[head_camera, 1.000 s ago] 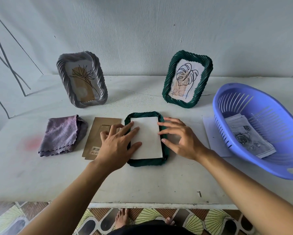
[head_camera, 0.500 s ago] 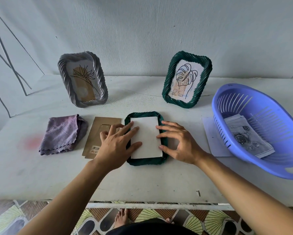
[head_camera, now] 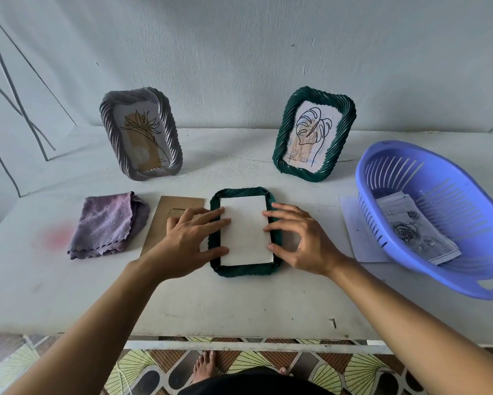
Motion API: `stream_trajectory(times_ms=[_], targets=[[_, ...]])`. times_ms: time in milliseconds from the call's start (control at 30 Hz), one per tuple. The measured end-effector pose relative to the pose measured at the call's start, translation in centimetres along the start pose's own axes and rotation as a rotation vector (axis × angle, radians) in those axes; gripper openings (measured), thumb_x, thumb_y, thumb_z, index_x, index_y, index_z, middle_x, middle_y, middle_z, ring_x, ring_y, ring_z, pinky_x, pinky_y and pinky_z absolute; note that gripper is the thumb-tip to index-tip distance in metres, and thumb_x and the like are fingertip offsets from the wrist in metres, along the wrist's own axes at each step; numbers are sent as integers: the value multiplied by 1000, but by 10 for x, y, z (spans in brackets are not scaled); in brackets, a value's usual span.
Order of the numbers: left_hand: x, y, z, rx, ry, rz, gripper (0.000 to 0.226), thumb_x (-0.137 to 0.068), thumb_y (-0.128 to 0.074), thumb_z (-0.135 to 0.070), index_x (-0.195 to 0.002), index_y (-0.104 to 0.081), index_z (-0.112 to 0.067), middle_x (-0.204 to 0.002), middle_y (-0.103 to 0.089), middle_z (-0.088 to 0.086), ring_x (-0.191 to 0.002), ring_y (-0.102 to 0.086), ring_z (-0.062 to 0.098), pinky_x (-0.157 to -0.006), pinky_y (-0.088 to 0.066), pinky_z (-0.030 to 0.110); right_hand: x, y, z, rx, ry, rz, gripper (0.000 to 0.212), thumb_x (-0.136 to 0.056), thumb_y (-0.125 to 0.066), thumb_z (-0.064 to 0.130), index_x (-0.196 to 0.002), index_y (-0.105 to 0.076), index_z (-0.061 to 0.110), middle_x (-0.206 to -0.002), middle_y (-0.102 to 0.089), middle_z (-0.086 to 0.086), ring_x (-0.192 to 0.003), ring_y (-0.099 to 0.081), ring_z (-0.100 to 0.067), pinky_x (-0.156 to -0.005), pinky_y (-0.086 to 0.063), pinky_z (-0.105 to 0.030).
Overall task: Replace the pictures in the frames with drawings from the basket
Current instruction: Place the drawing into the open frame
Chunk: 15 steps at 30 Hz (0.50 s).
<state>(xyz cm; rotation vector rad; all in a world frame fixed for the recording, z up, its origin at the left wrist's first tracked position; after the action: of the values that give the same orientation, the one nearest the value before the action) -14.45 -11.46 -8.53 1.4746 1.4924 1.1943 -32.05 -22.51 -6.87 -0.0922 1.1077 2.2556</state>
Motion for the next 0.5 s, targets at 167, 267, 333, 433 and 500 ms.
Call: stream_trajectory(times_ms=[167, 267, 333, 433, 500], targets=[[0, 1, 0, 14, 4, -2, 79, -80, -30, -80, -151, -33, -46, -161, -17, -28, -144, -16, 7, -109, -21, 46, 0, 0, 0, 12, 3, 2, 25, -82, -78, 31, -106, -74, 22, -137, -61, 11, -140, -40, -5, -113, -37, -39], [0, 1, 0, 17, -1, -10, 71, -87, -45, -75, -151, -34, -46, -161, -17, -28, -145, -16, 7, -109, -20, 44, 1, 1, 0, 10, -2, 0, 27, -82, -79, 31, -107, -74, 23, -137, -60, 12, -140, -39, -3, -114, -36, -37], [0, 2, 0, 28, 2, -19, 72, -85, -44, -76, -151, -35, -46, -161, -18, -28, -145, -16, 7, -109, -20, 44, 1, 2, 0, 13, -2, -2, 28, -82, -79, 32, -108, -74, 22, -138, -60, 12, -141, -38, -3, -114, -36, -36], [0, 1, -1, 30, 9, -13, 71, -86, -45, -74, -151, -35, -46, -161, -18, -28, -145, -14, 7, -109, -19, 44, 1, 1, 0, 27, 4, 1, 30, -82, -79, 34, -109, -74, 22, -139, -59, 10, -141, -38, -5, -114, -37, -37], [1, 2, -2, 28, 5, -23, 66, -91, -53, -65, -151, -35, -45, -161, -18, -27, -146, -15, 7, -110, -19, 45, 1, 1, 0, 28, 1, 1, 30, -82, -79, 34, -110, -74, 23, -139, -59, 10, -141, -38, -4, -115, -36, -36]])
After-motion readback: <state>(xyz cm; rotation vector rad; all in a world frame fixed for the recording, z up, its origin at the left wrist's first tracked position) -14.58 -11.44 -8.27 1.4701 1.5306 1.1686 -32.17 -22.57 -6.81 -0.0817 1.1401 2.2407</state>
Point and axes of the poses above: each hand's wrist, its own x-axis away from the middle knuckle, its own y-axis out of the back of the hand, z = x × y, the point moved 10 cm from there along -x, towards the middle knuckle
